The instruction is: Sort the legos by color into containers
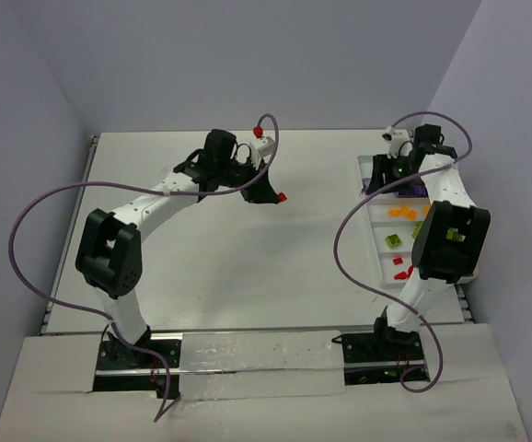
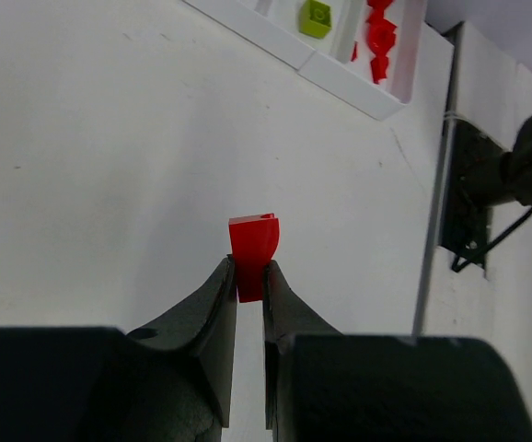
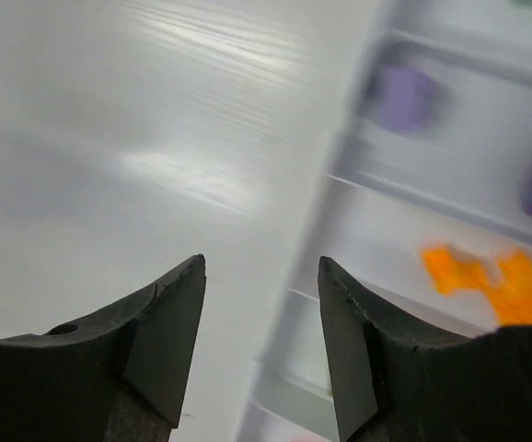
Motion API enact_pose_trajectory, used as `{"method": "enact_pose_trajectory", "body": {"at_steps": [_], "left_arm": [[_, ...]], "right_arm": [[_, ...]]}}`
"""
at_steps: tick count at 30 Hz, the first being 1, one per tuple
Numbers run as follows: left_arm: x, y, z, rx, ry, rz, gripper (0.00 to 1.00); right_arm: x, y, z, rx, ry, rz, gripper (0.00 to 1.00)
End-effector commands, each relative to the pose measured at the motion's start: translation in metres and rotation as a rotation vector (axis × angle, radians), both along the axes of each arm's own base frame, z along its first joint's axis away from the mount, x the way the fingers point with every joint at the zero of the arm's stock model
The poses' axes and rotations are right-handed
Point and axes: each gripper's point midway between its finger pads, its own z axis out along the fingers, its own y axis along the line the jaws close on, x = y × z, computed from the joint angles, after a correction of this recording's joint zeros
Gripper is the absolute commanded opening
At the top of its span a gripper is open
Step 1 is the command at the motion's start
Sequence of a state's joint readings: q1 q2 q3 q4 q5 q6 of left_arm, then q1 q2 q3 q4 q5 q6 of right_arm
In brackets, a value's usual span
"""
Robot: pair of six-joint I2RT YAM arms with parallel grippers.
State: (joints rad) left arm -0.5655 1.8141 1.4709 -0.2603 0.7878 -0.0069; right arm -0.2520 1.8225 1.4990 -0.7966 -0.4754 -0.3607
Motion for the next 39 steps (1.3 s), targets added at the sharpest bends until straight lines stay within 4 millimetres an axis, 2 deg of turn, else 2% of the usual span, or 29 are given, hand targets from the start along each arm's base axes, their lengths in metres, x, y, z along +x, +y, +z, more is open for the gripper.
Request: {"method": "enact_pose_trajectory", "body": {"at_steps": [1, 3, 5, 8, 11, 16, 23, 27, 30, 33, 39], "left_arm": [[-0.034, -0.009, 0.047, -0.178, 0.046, -0.155, 0.00], [-0.042, -0.009, 0.046, -0.201, 0.089, -0.188, 0.00], [-0.051, -0.010, 0.051, -0.233, 0.124, -0.223, 0.00], [-0.059, -0.008, 0.051, -0.252, 0.159, -0.248, 0.00], [-0.066, -0.008, 0.056, -0.283, 0.203, -0.289, 0.00], [-0.065, -0.008, 0.050, -0.283, 0.218, -0.261, 0.00], [-0.017, 0.003, 0.026, -0.110, 0.001, 0.011, 0.00], [-0.002, 0.008, 0.018, -0.013, -0.105, 0.087, 0.00], [-0.001, 0.008, 0.016, 0.040, -0.197, 0.082, 0.00], [-0.012, 0.000, 0.009, 0.086, -0.237, 0.059, 0.00], [-0.020, -0.005, 0.005, 0.123, -0.271, 0.041, 0.00]], "right_arm": [[-0.034, 0.124, 0.095, 0.334, -0.179, 0.353, 0.61], [-0.052, 0.157, 0.117, 0.408, -0.221, 0.460, 0.61], [-0.072, 0.192, 0.127, 0.472, -0.219, 0.564, 0.62], [-0.096, 0.224, 0.141, 0.547, -0.219, 0.677, 0.62], [-0.109, 0.240, 0.142, 0.561, -0.207, 0.724, 0.62], [-0.117, 0.251, 0.138, 0.579, -0.145, 0.714, 0.62], [-0.111, 0.254, 0.124, 0.599, -0.067, 0.578, 0.64], [-0.102, 0.258, 0.116, 0.653, 0.009, 0.484, 0.66], [-0.095, 0.262, 0.107, 0.701, 0.082, 0.420, 0.67], [-0.089, 0.266, 0.100, 0.745, 0.143, 0.389, 0.67], [-0.077, 0.267, 0.087, 0.729, 0.176, 0.349, 0.65]]}}
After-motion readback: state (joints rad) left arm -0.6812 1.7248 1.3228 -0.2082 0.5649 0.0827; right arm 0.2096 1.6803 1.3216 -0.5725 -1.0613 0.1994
